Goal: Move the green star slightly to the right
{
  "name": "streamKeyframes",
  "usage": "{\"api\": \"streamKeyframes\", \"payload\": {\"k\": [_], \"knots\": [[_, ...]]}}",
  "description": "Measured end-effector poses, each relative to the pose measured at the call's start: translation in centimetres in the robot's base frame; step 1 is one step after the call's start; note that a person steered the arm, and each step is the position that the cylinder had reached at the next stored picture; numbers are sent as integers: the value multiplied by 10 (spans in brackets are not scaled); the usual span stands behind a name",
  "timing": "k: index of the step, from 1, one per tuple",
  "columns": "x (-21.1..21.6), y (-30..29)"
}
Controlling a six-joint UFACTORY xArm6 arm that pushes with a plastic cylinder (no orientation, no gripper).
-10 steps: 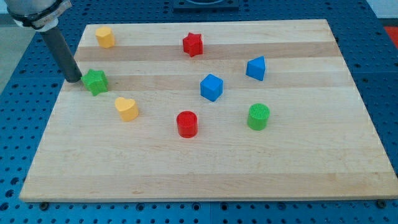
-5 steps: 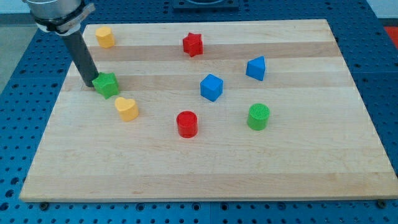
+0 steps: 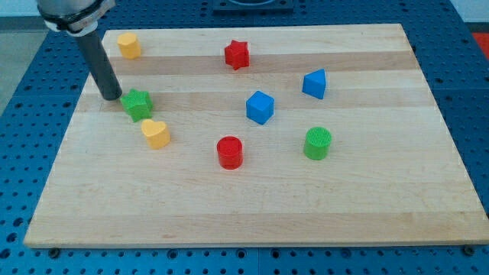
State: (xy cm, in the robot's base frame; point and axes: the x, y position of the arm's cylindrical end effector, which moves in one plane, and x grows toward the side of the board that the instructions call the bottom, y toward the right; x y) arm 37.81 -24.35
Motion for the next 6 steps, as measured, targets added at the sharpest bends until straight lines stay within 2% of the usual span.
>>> {"api": "streamKeyframes", "payload": {"k": [1,6], "knots": [[14,0],[30,1]]}}
